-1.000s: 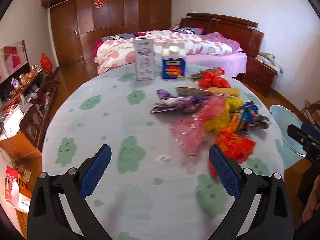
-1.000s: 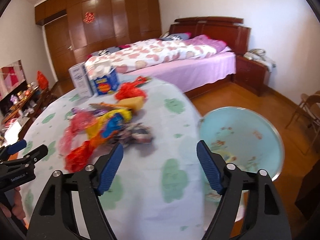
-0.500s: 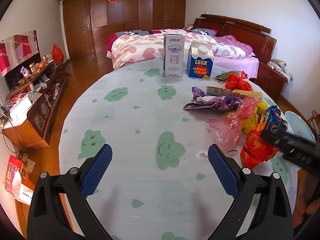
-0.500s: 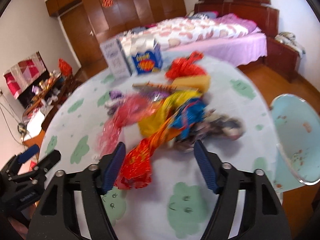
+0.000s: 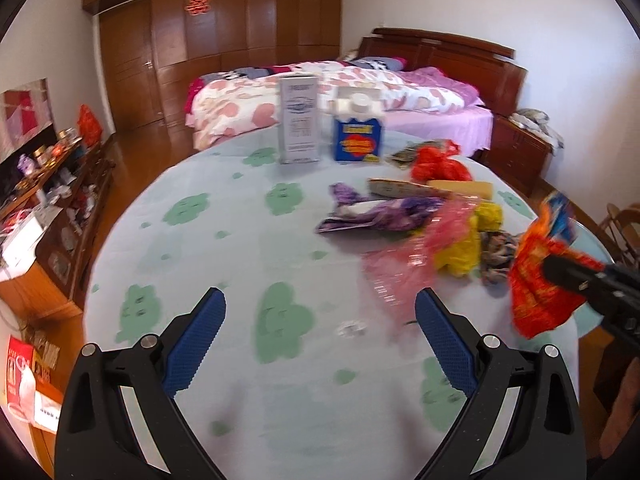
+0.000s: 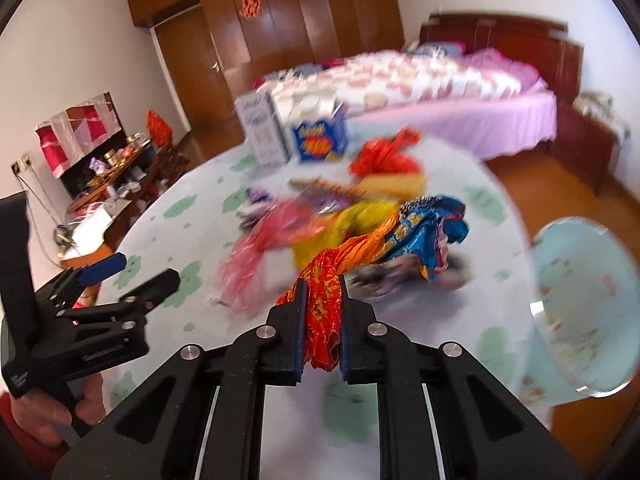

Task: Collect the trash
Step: 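Grasp the red-blue snack wrapper with the right tool while the left tool grasps the pink bag, then carry the pink bag and snack wrapper over the blue bin and open both tools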

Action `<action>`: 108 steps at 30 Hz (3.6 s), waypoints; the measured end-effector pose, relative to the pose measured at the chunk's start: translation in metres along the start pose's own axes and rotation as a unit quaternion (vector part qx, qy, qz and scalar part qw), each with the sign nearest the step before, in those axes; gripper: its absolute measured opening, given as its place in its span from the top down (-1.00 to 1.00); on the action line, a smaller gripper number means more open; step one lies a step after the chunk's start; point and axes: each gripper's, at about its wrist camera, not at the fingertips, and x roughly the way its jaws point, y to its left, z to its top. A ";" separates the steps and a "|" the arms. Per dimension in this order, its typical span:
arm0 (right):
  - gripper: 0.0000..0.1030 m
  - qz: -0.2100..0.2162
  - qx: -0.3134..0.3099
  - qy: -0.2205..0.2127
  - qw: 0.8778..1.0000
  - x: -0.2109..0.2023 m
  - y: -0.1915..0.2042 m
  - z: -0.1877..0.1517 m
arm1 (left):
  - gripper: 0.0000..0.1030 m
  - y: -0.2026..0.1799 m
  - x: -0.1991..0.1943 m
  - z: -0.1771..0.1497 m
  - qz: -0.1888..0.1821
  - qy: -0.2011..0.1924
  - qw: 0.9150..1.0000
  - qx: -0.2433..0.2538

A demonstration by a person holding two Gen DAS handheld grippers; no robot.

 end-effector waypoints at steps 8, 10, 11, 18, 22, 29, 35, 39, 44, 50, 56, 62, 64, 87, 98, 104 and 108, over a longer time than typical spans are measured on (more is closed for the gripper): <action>0.73 -0.059 -0.001 -0.028 0.998 -0.029 -0.038 -0.004 | -0.43 -0.046 0.041 0.007 -0.033 0.041 0.999 0.006; 0.73 -0.061 0.004 -0.028 0.998 -0.029 -0.045 -0.004 | -0.34 -0.054 0.048 0.007 -0.019 0.041 0.999 0.013; 0.73 -0.062 0.006 -0.028 0.998 -0.030 -0.048 -0.006 | -0.18 -0.057 0.051 0.008 -0.014 0.048 0.999 0.015; 0.73 -0.062 0.012 -0.035 0.997 -0.037 -0.057 -0.006 | 0.30 -0.044 0.052 0.009 -0.019 0.049 0.998 -0.019; 0.73 -0.063 0.010 -0.041 0.997 -0.043 -0.055 -0.007 | 0.37 -0.040 0.040 0.010 -0.022 0.039 0.999 -0.027; 0.73 -0.070 0.002 -0.052 0.996 -0.053 -0.052 -0.007 | 0.37 -0.041 0.003 0.016 -0.027 0.011 0.999 -0.035; 0.73 -0.073 0.000 -0.061 0.995 -0.063 -0.054 -0.009 | 0.37 -0.058 -0.023 0.023 -0.035 -0.012 0.999 -0.016; 0.73 -0.080 0.000 -0.067 0.995 -0.070 -0.060 -0.008 | 0.37 -0.073 -0.034 0.025 -0.046 -0.022 0.999 -0.001; 0.73 -0.092 0.002 -0.074 0.993 -0.080 -0.068 -0.008 | 0.37 -0.090 -0.038 0.027 -0.054 -0.024 0.998 0.017; 0.73 -0.105 0.010 -0.081 0.991 -0.089 -0.082 -0.010 | 0.36 -0.114 -0.040 0.028 -0.067 -0.025 0.997 0.037; 0.73 -0.115 0.019 -0.090 0.989 -0.097 -0.095 -0.011 | 0.36 -0.135 -0.043 0.030 -0.076 -0.030 0.995 0.054; 0.73 -0.125 0.030 -0.094 0.987 -0.100 -0.106 -0.011 | 0.36 -0.154 -0.044 0.034 -0.084 -0.031 0.994 0.065; 0.73 -0.129 0.036 -0.093 0.987 -0.101 -0.112 -0.011 | 0.36 -0.160 -0.042 0.035 -0.086 -0.031 0.993 0.068; 0.73 -0.189 0.083 -0.065 0.976 -0.087 -0.186 -0.027 | 0.36 -0.243 -0.014 0.032 -0.118 -0.009 0.985 0.127; 0.73 -0.200 0.101 -0.042 0.974 -0.075 -0.214 -0.040 | 0.35 -0.271 0.009 0.027 -0.125 0.018 0.982 0.139; 0.73 -0.194 0.107 -0.021 0.975 -0.061 -0.224 -0.044 | 0.35 -0.284 0.021 0.024 -0.130 0.036 0.981 0.143; 0.73 -0.187 0.108 -0.007 0.976 -0.053 -0.229 -0.048 | 0.35 -0.287 0.028 0.021 -0.128 0.046 0.980 0.143</action>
